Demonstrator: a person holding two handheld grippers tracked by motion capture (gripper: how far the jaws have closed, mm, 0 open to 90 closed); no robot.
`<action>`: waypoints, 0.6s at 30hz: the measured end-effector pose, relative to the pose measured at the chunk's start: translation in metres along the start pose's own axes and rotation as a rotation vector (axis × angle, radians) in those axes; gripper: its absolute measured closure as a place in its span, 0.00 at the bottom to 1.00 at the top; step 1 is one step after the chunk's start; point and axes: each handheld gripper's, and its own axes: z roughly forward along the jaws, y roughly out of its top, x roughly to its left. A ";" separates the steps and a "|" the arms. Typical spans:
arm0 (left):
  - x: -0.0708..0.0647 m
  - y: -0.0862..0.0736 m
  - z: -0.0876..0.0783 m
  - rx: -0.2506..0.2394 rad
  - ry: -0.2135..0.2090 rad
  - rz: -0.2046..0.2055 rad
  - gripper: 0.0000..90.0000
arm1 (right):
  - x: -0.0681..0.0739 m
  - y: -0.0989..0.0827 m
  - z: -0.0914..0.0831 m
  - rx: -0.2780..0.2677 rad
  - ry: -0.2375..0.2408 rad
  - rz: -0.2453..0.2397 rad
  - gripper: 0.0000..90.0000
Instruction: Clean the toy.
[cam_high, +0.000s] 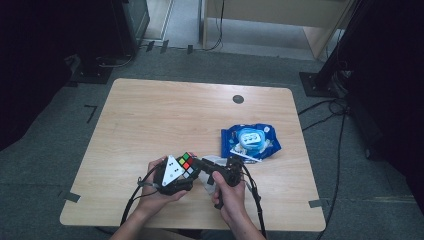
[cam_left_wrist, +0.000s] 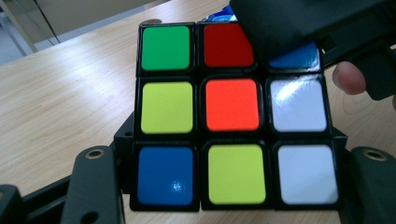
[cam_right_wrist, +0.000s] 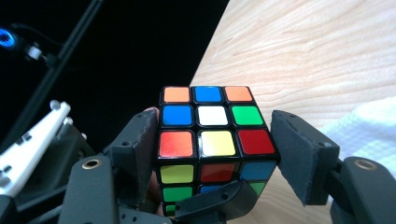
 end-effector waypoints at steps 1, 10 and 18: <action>0.000 0.000 0.001 0.003 -0.001 0.000 0.37 | 0.002 -0.001 0.000 -0.005 -0.012 -0.025 0.38; 0.001 0.001 0.000 0.009 -0.010 -0.010 0.37 | 0.044 -0.014 0.004 -0.028 -0.242 -0.536 0.38; 0.020 0.000 -0.008 0.007 0.003 -0.053 0.38 | 0.040 0.001 -0.011 -0.091 -0.151 -0.504 0.27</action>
